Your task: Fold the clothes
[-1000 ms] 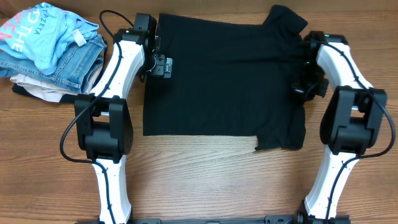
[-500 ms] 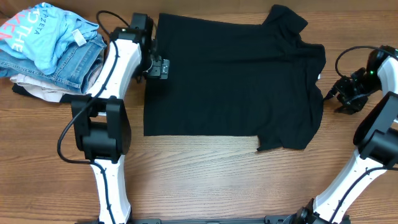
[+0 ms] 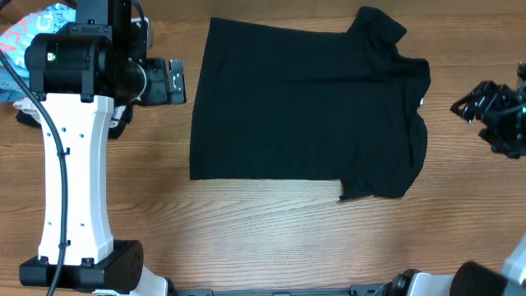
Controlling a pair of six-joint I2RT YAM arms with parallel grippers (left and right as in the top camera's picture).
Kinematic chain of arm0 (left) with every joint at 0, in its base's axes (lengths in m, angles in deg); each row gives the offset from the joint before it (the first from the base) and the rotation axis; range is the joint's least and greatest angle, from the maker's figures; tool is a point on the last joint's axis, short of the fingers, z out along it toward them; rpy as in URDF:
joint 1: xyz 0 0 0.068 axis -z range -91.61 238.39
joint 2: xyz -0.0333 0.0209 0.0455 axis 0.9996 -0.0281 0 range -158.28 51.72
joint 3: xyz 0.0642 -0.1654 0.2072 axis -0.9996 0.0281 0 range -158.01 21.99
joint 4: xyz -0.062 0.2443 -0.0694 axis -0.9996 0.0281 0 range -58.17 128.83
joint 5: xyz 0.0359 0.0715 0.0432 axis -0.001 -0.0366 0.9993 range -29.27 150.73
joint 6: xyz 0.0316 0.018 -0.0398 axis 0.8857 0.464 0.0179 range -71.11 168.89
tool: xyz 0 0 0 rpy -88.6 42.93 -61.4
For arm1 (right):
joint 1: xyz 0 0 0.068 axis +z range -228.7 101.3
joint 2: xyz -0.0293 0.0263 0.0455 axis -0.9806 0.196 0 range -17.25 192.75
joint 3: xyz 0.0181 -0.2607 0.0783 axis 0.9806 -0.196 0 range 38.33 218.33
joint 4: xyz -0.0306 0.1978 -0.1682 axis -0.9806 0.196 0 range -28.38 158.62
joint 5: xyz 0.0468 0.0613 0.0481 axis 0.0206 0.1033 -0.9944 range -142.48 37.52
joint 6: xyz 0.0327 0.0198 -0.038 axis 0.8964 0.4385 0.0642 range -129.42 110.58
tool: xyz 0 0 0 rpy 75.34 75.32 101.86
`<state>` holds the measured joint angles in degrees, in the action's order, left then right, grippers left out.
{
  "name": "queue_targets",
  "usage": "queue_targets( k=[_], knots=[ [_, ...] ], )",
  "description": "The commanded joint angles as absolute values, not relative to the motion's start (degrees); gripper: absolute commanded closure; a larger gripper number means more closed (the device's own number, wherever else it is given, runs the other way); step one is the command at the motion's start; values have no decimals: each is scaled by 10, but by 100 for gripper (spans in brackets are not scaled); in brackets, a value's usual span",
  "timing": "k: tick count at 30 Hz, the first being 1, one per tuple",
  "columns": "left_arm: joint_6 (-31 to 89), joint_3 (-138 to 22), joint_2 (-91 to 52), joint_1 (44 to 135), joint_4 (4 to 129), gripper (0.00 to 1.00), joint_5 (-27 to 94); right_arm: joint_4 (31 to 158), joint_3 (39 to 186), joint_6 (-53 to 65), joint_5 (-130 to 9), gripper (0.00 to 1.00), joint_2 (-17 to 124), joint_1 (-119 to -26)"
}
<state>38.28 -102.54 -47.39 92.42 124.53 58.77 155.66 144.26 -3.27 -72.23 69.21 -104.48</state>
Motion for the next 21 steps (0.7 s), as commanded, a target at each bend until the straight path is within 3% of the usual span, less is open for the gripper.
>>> queue_targets(
  k=[1, 5, 8, 11, 16, 21],
  knots=[
    [335, -1023, -441, 932, 1286, 0, 583, 1581, 1450, -36, -707, 21, 637, -1042],
    [277, -929, -398, 977, 1278, 0, 604, 1585, 1376, -19, -708, 20, 579, -1042],
    [235, -782, -347, 1009, 1201, 0, 615, 1545, 1261, -19, -709, 20, 559, -1042],
    [209, -595, -310, 1009, 1061, 0, 613, 1426, 1103, -17, -731, 24, 557, -1038],
    [219, -418, -317, 990, 884, 0, 611, 1275, 943, 13, -740, 30, 557, -979],
    [237, -348, -428, 972, 785, 0, 577, 1181, 911, 59, -731, 31, 584, -891]
  ],
)
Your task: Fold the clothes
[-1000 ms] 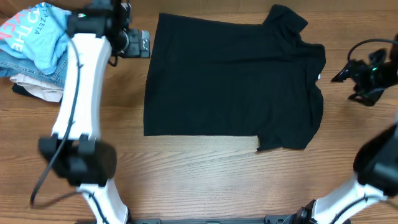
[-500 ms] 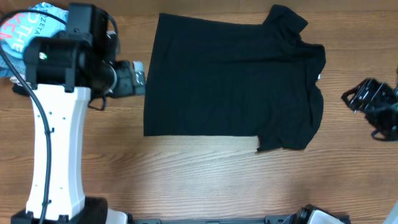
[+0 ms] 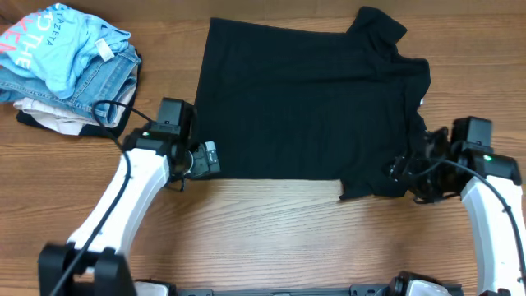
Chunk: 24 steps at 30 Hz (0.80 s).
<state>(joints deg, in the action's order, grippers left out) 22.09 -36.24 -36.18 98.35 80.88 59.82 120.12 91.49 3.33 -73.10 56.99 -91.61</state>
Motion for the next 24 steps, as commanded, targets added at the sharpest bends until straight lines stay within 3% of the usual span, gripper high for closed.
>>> queue_targets(
  k=[1, 7, 9, 11, 14, 18, 19, 24],
  knots=[
    [251, -348, -465, 967, 769, 0, 550, 1172, 911, 62, -731, 31, 596, -881],
    [274, -348, -531, 966, 727, 0, 537, 1174, 911, 63, -731, 31, 613, -880],
    [277, -348, -532, 966, 713, 9, 537, 1177, 911, 63, -731, 31, 613, -880],
    [277, -348, -532, 966, 709, 34, 536, 1183, 911, 63, -731, 31, 613, -880],
    [277, -347, -532, 966, 707, 59, 537, 1194, 911, 63, -731, 31, 613, -880],
    [277, -347, -532, 966, 711, 82, 537, 1194, 911, 63, -730, 31, 613, -880],
    [277, -347, -532, 966, 716, 96, 537, 1199, 911, 63, -726, 31, 613, -880],
    [278, -388, -530, 936, 808, 96, 546, 1229, 902, 62, -699, 31, 613, -880]
  ],
)
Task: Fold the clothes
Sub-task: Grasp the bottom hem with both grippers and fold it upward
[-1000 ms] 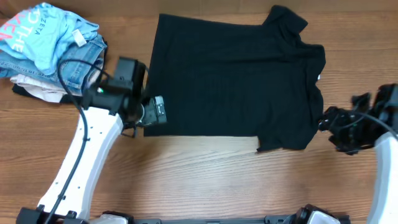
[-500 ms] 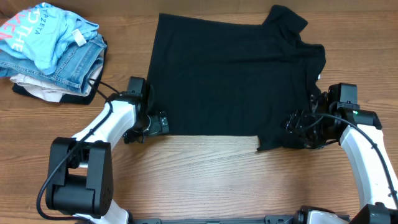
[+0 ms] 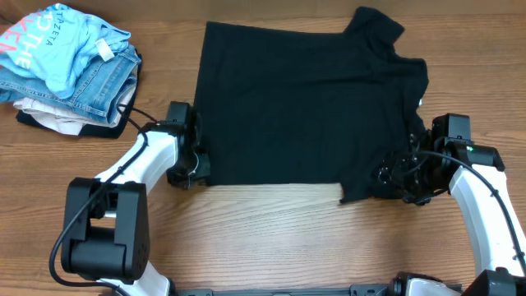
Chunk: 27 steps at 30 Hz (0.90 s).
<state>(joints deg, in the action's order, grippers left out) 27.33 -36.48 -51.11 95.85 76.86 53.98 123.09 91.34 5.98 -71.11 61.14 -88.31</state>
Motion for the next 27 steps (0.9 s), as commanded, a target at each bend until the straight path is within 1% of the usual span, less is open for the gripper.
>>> queue_targets(
  k=[1, 6, 11, 16, 17, 18, 19, 20, 21, 22, 23, 25, 27],
  knots=[
    [284, -402, -527, 927, 821, 96, 552, 1219, 892, 63, -699, 31, 613, -880],
    [307, -458, -524, 893, 805, 96, 553, 1136, 833, 76, -695, 32, 613, -880],
    [307, -463, -524, 891, 782, 96, 552, 1110, 793, 124, -628, 38, 613, -880],
    [307, -463, -524, 891, 783, 96, 551, 1078, 744, 149, -647, 43, 613, -880],
    [307, -463, -524, 891, 785, 96, 551, 1073, 744, 155, -648, 49, 613, -880],
    [308, -463, -524, 891, 788, 96, 551, 1069, 744, 161, -650, 61, 613, -880],
    [310, -463, -524, 891, 792, 96, 552, 1067, 744, 161, -654, 68, 613, -880],
    [310, -463, -524, 891, 796, 96, 552, 1064, 744, 162, -658, 72, 613, -880],
    [310, -463, -524, 891, 801, 96, 552, 1064, 744, 162, -659, 85, 613, -880],
    [310, -463, -524, 891, 804, 96, 552, 1064, 744, 162, -661, 95, 613, -881],
    [310, -466, -524, 891, 810, 96, 552, 1064, 745, 162, -662, 96, 613, -882],
    [315, -475, -524, 889, 822, 96, 552, 1069, 756, 161, -663, 96, 613, -885],
    [331, -505, -524, 883, 860, 96, 553, 1110, 808, 145, -663, 96, 610, -908]
  ],
)
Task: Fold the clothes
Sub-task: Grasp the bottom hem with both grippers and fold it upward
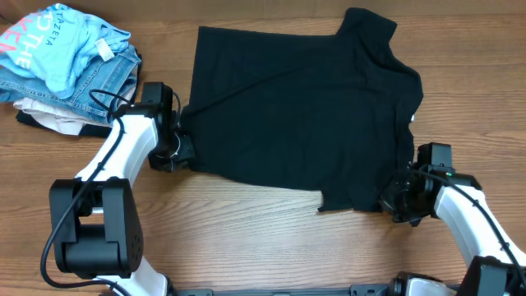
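A black T-shirt point(296, 107) lies spread flat on the wooden table point(246, 238), with its collar and sleeves toward the right. My left gripper point(182, 150) is at the shirt's lower left corner and shut on the hem. A taut crease runs from there up toward the right. My right gripper point(393, 200) is at the lower right corner, shut on the fabric by the near sleeve. The fingertips of both are partly hidden by the cloth.
A pile of clothes point(66, 66) sits at the back left: a light blue printed shirt on jeans over beige and black garments. The left arm's forearm lies just beside it. Bare wood runs along the front edge.
The left gripper has moved up and left with the shirt's corner, and the right gripper down and left with its corner. The bottom hem now slants and the whole shirt has shifted left.
Both arms first stood away from the flat shirt, the left one raised high. They then came down beside the lower corners, closed in on them, and now hold them, with the shirt pulled askew.
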Controlling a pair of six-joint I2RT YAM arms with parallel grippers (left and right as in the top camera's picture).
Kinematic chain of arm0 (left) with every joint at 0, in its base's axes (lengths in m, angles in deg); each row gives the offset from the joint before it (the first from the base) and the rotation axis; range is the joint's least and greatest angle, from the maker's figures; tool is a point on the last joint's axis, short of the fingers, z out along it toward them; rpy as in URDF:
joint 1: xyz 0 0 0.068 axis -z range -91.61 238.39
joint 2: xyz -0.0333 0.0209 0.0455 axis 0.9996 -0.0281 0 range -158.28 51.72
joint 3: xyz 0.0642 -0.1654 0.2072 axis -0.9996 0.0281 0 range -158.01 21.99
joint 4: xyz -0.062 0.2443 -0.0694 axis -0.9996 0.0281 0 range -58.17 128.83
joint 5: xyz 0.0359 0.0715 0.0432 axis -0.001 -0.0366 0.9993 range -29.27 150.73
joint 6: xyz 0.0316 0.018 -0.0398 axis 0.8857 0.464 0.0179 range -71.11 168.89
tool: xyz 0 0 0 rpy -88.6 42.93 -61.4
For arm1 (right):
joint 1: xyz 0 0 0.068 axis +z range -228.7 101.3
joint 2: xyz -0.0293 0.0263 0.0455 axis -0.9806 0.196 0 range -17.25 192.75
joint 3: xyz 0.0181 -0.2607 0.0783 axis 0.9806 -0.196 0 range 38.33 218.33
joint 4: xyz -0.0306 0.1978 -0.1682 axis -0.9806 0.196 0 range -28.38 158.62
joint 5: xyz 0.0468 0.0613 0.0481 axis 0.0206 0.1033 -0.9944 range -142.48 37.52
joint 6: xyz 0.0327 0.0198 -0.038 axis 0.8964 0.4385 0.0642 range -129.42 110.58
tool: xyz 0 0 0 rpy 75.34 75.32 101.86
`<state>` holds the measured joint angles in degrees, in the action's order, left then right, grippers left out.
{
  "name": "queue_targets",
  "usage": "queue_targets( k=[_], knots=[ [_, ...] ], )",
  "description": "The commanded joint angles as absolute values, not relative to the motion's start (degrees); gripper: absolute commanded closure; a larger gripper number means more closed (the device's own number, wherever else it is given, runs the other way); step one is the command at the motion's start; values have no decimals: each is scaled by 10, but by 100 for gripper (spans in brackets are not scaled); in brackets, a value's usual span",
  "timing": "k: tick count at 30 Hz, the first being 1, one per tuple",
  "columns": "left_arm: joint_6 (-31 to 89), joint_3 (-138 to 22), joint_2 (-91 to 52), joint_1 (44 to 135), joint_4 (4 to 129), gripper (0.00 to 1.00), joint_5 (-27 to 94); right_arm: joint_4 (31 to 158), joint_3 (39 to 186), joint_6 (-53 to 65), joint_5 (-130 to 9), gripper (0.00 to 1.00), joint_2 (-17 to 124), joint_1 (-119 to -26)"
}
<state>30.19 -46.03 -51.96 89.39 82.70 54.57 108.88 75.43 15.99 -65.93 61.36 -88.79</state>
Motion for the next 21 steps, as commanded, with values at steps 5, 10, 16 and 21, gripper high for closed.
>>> queue_targets(
  k=[5, 10, 16, 21],
  knots=[
    [344, -572, -501, 851, 955, 96, 599, 1262, 936, 42, -663, 96, 599, -977],
    [344, -576, -439, 834, 980, 96, 597, 1308, 952, 23, -701, 96, 597, -991],
    [345, -574, -402, 835, 980, 96, 597, 1242, 952, 23, -727, 96, 567, -990],
    [348, -559, -411, 835, 921, 96, 601, 1122, 952, 23, -736, 96, 569, -989]
  ],
)
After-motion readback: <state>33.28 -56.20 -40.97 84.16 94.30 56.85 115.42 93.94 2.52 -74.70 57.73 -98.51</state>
